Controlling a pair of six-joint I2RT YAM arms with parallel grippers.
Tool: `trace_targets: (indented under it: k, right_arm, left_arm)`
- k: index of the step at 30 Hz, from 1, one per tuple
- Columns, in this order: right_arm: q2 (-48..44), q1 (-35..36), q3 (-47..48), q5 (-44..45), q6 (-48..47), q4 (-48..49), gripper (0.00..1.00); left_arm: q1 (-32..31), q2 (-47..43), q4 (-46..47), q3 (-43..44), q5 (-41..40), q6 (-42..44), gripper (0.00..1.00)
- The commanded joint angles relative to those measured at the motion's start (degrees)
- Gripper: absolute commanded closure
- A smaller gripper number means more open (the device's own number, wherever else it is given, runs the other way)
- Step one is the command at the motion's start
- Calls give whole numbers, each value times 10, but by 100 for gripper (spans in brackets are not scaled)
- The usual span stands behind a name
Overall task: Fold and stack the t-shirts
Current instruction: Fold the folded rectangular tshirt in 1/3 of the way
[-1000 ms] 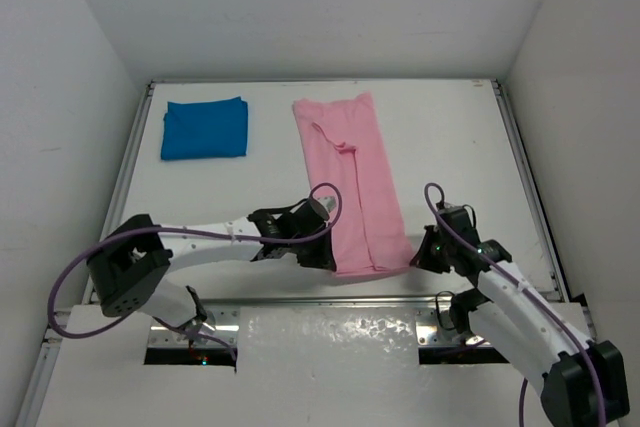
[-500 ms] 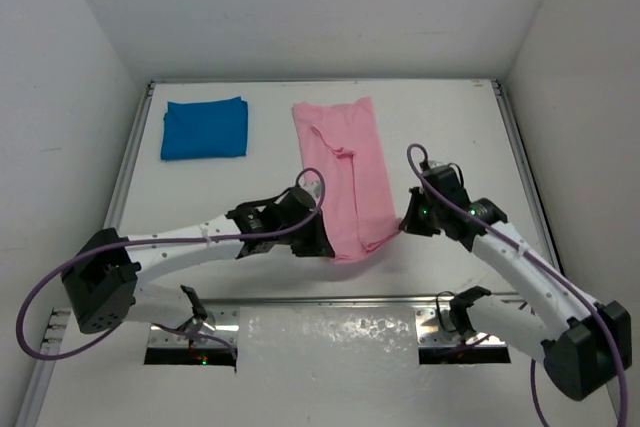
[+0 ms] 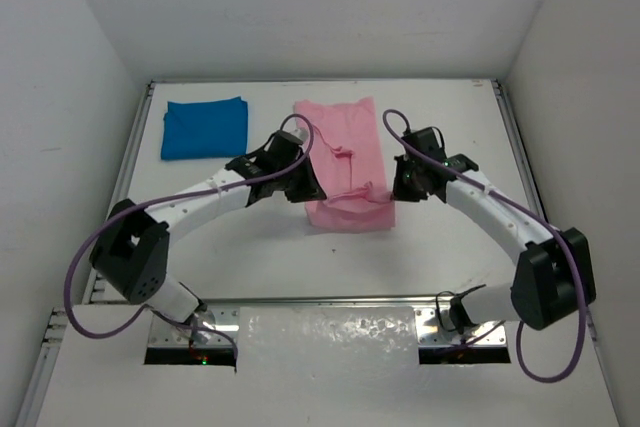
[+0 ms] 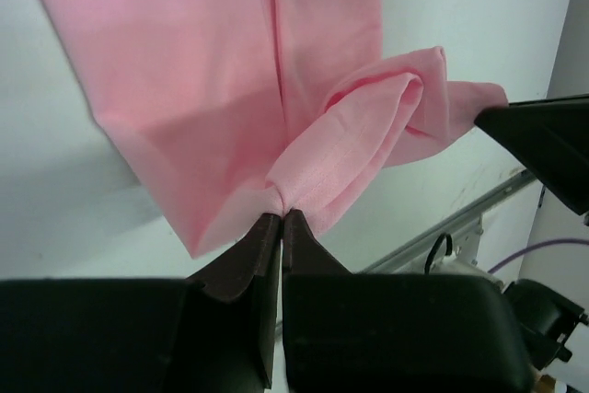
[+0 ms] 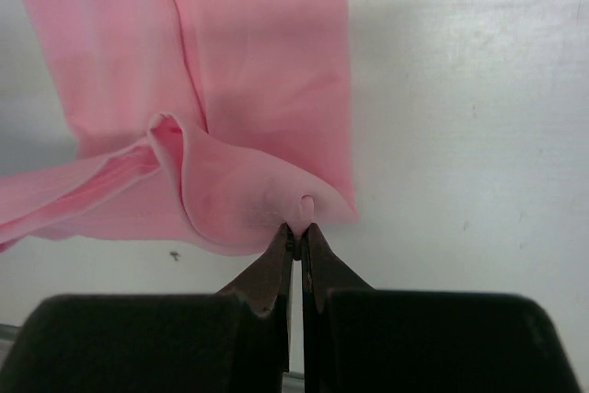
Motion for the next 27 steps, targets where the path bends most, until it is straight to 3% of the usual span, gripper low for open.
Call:
trace_targets:
  k: [1,21,27]
  right_arm:
    - [35,-19,64,-5,-23,25,100]
    - [295,-75,335,-79,-56,10,100]
    - [344,-86,363,-87,-43,18,100]
  left_arm:
    - [27,27,-1,43,20,32,100]
    - [156,174,41,173,96,53,100]
    - [169,236,47,218,110,65,100]
